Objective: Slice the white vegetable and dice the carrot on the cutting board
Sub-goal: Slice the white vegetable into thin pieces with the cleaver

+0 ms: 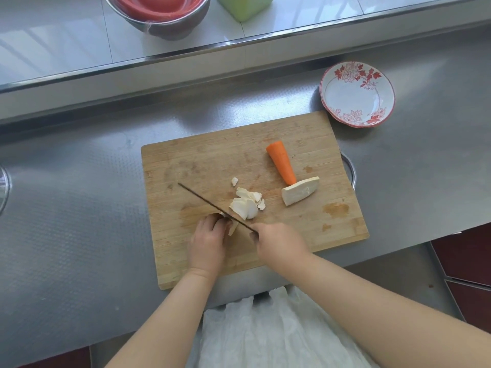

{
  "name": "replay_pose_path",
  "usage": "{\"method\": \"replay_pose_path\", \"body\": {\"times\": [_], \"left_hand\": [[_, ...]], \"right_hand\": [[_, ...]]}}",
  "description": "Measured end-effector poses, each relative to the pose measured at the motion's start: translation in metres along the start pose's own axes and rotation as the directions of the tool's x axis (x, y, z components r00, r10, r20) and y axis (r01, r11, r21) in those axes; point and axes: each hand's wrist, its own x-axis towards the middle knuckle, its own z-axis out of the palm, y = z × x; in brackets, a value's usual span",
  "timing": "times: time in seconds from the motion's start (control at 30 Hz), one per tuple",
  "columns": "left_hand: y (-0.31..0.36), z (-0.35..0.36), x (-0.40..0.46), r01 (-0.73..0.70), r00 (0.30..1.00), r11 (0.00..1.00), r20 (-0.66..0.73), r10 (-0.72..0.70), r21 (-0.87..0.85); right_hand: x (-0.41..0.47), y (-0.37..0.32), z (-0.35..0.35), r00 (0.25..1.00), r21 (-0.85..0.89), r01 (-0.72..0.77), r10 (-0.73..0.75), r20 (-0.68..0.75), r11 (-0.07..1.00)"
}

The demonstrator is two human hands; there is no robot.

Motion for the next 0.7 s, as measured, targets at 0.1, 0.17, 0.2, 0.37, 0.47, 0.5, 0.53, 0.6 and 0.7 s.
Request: {"method": "replay_pose_path", "body": {"times": [0.1, 0.17, 0.2, 0.37, 0.47, 0.5, 0.53, 0.6, 0.7], "left_hand": [[-0.002, 0.0, -0.001, 0.01, 1.0, 0.999, 0.014, -0.009, -0.032], [-0.002, 0.0, -0.001, -0.003, 1.0, 1.0, 0.007, 0.003, -0.024], [-0.002, 0.0, -0.001, -0.012, 1.0, 1.0, 0.002, 0.012, -0.012], [-0.003, 0.001, 0.001, -0.014, 1.0, 1.0, 0.004, 0.014, 0.001], [-0.003, 0.002, 0.002, -0.007, 1.0, 1.0, -0.001, 0.007, 0.006], [-0.003, 0.002, 0.002, -0.008, 1.0, 1.0, -0.007, 0.008, 0.012], [-0.002, 0.002, 0.002, -0.009, 1.0, 1.0, -0.01, 0.009, 0.019], [-0.002, 0.003, 0.001, -0.007, 1.0, 1.0, -0.019, 0.007, 0.025], [-0.005, 0.002, -0.001, -0.001, 1.0, 0.999, -0.027, 0.0, -0.042]], "right_hand": [[-0.01, -0.005, 0.002, 1.0, -0.04, 0.01, -0.011, -0.021, 0.999], [-0.011, -0.008, 0.002, 1.0, -0.056, -0.009, 0.008, -0.018, 0.998], [-0.01, -0.01, 0.001, 1.0, -0.065, -0.015, 0.014, -0.013, 0.998], [-0.006, -0.017, 0.001, 0.997, -0.066, -0.057, 0.06, 0.046, 0.996], [0.0, -0.023, 0.001, 0.991, -0.065, -0.096, 0.102, 0.089, 0.993], [0.003, -0.024, 0.001, 0.989, -0.069, -0.104, 0.111, 0.1, 0.992], [0.006, -0.025, 0.002, 0.988, -0.073, -0.108, 0.115, 0.104, 0.991], [0.011, -0.025, 0.004, 0.987, -0.068, -0.113, 0.119, 0.105, 0.991], [0.017, -0.015, 0.006, 0.982, 0.053, -0.159, 0.152, 0.117, 0.986]]}}
